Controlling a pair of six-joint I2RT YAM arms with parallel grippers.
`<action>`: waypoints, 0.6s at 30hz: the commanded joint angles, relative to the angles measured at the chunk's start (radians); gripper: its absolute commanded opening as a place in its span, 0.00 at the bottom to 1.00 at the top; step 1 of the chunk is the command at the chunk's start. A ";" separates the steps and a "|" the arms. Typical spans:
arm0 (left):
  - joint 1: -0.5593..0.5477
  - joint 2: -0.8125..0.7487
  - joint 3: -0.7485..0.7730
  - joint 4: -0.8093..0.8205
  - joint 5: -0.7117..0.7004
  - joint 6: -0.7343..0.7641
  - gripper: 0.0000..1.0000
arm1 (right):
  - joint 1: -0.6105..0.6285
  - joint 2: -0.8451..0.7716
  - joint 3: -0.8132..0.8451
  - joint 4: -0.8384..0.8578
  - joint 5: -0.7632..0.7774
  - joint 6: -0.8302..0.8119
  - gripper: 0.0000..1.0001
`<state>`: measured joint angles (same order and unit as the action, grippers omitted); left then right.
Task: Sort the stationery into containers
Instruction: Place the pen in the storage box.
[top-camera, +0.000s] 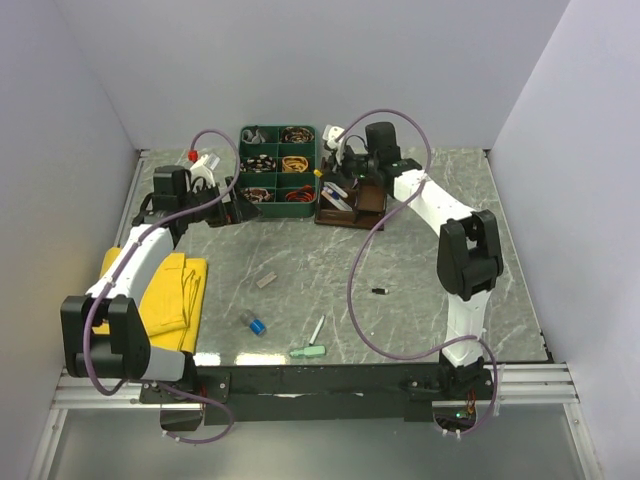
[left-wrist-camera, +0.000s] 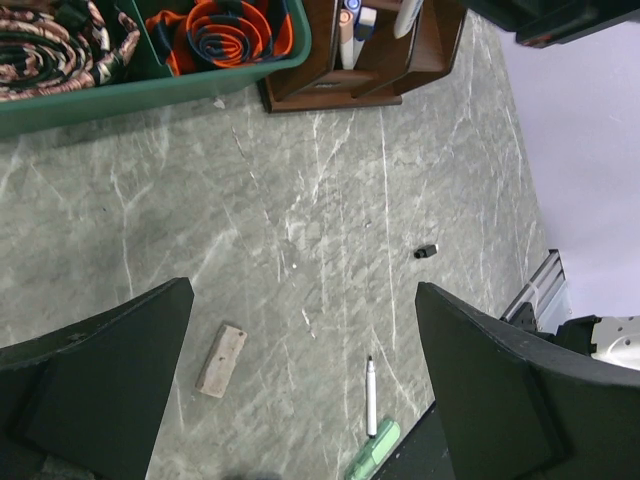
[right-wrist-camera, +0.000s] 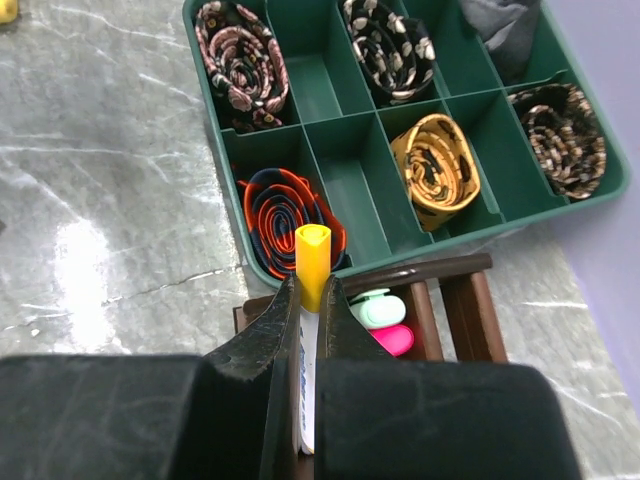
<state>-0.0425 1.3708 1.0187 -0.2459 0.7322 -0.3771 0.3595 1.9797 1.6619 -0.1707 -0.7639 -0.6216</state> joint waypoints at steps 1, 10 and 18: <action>0.004 0.019 0.064 0.020 -0.004 0.033 0.99 | -0.008 0.025 -0.008 0.082 -0.034 0.010 0.00; 0.004 0.079 0.092 0.034 0.007 0.029 0.99 | -0.025 0.039 -0.056 0.100 -0.017 -0.010 0.00; 0.001 0.099 0.093 0.057 0.027 -0.017 0.99 | -0.045 0.045 -0.085 0.091 -0.002 -0.030 0.00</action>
<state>-0.0425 1.4696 1.0649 -0.2394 0.7341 -0.3649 0.3271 2.0182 1.5909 -0.1112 -0.7673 -0.6296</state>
